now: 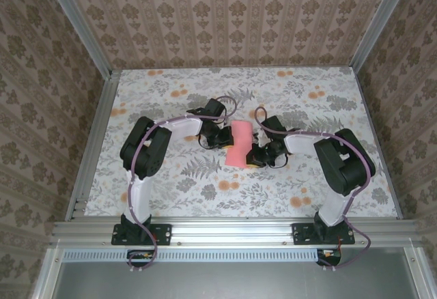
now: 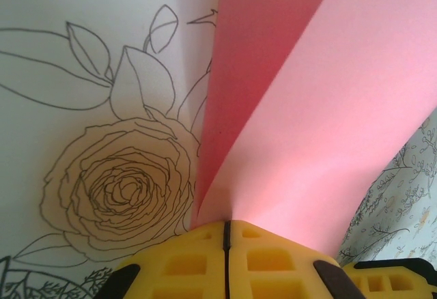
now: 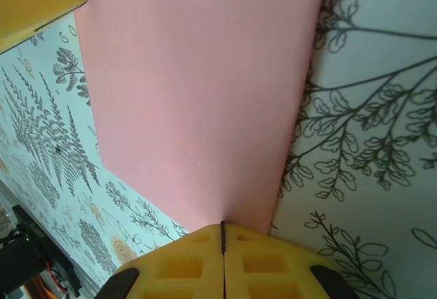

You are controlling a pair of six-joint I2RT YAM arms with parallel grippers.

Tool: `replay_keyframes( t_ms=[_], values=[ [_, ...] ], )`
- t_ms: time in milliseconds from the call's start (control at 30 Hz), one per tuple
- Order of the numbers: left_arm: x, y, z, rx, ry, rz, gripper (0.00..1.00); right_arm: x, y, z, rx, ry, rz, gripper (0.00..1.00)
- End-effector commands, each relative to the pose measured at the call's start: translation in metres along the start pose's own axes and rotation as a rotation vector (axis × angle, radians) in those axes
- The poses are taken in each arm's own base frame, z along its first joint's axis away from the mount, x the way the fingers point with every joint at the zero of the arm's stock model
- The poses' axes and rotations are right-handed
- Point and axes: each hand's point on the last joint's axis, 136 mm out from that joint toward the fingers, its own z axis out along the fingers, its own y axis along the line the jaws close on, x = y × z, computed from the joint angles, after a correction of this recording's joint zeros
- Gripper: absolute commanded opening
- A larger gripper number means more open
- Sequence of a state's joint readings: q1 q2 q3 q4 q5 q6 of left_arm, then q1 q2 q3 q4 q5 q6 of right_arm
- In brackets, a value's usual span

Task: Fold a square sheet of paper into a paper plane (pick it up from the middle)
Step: Fold the square sheet of paper in half at the center of the table.

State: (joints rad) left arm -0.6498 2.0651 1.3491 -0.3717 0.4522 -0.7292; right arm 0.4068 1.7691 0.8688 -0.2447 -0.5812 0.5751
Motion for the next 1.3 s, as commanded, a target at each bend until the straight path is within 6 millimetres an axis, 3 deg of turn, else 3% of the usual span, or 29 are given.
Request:
replay_keyframes(
  t_ms=[0, 100, 200, 467, 733, 933, 1033, 1167, 1267],
  values=[
    [0.021, 0.039, 0.022, -0.142, 0.069, -0.046, 0.08, 0.004, -0.002, -0.005, 0.034, 0.007, -0.001, 0.08],
    [0.021, 0.039, 0.021, -0.141, 0.070, -0.045, 0.08, -0.019, 0.021, -0.028, -0.002, -0.090, -0.048, 0.09],
    [0.021, 0.038, 0.022, -0.138, 0.072, -0.043, 0.08, -0.050, 0.030, -0.045, -0.017, -0.208, -0.049, 0.13],
    [0.022, 0.037, 0.022, -0.136, 0.076, -0.040, 0.07, -0.101, 0.034, -0.029, -0.035, -0.267, -0.033, 0.11],
    [0.023, 0.038, 0.022, -0.137, 0.084, -0.041, 0.07, -0.125, 0.007, -0.009, 0.013, -0.281, 0.014, 0.10],
    [0.026, 0.040, 0.023, -0.140, 0.090, -0.045, 0.07, -0.130, -0.022, 0.000, 0.051, -0.291, 0.078, 0.10],
    [0.026, 0.041, 0.022, -0.140, 0.089, -0.045, 0.07, -0.131, -0.014, 0.000, 0.015, -0.284, 0.078, 0.10],
    [0.027, 0.042, 0.022, -0.144, 0.090, -0.044, 0.06, -0.142, 0.012, -0.019, -0.055, -0.323, 0.047, 0.10],
    [0.027, 0.042, 0.022, -0.147, 0.088, -0.046, 0.07, -0.150, 0.016, -0.021, -0.070, -0.333, 0.046, 0.11]
  ],
)
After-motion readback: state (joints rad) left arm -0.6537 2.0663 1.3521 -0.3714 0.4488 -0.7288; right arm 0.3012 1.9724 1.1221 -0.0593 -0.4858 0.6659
